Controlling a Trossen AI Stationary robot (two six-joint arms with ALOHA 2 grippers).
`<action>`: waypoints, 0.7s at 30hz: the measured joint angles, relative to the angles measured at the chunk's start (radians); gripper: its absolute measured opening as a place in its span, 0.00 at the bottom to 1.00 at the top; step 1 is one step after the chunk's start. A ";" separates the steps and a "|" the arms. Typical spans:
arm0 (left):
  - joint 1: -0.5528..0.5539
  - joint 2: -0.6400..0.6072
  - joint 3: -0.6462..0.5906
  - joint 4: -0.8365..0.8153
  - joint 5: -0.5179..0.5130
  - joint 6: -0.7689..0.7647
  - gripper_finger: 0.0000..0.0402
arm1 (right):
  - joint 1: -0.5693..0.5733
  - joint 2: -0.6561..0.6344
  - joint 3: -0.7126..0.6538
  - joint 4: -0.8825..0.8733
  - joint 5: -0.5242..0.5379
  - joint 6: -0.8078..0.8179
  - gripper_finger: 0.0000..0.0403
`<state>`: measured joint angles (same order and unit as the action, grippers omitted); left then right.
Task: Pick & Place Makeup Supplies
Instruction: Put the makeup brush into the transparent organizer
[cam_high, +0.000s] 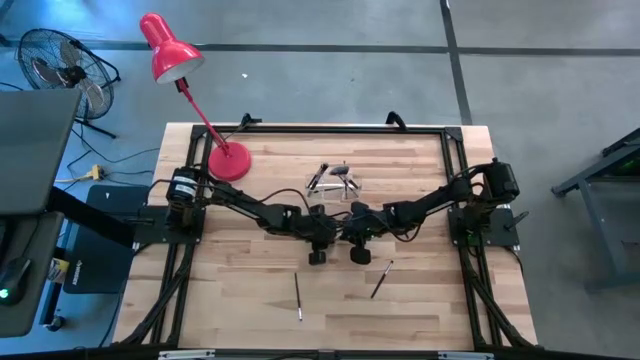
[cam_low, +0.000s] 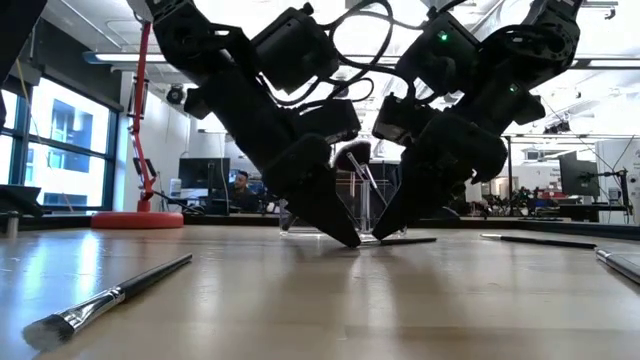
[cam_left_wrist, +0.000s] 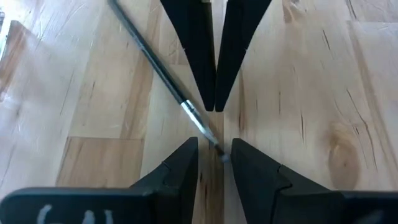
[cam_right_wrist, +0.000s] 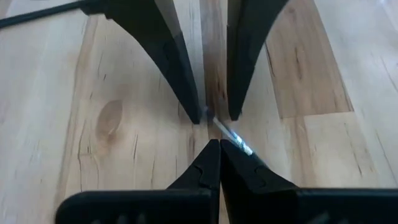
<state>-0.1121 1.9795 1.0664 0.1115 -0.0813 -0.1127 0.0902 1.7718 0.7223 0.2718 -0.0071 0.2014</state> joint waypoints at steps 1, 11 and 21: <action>0.000 0.000 0.000 -0.004 0.001 -0.001 0.24 | 0.000 0.000 0.000 -0.001 0.000 0.000 0.00; 0.001 0.001 0.001 -0.030 0.006 -0.057 0.08 | 0.000 0.000 0.000 -0.013 -0.001 0.062 0.00; 0.001 0.003 0.000 -0.041 0.020 -0.075 0.01 | 0.000 -0.097 0.000 -0.093 -0.048 0.088 0.00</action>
<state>-0.1116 1.9823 1.0664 0.0700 -0.0616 -0.1882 0.0902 1.6745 0.7223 0.1783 -0.0552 0.2897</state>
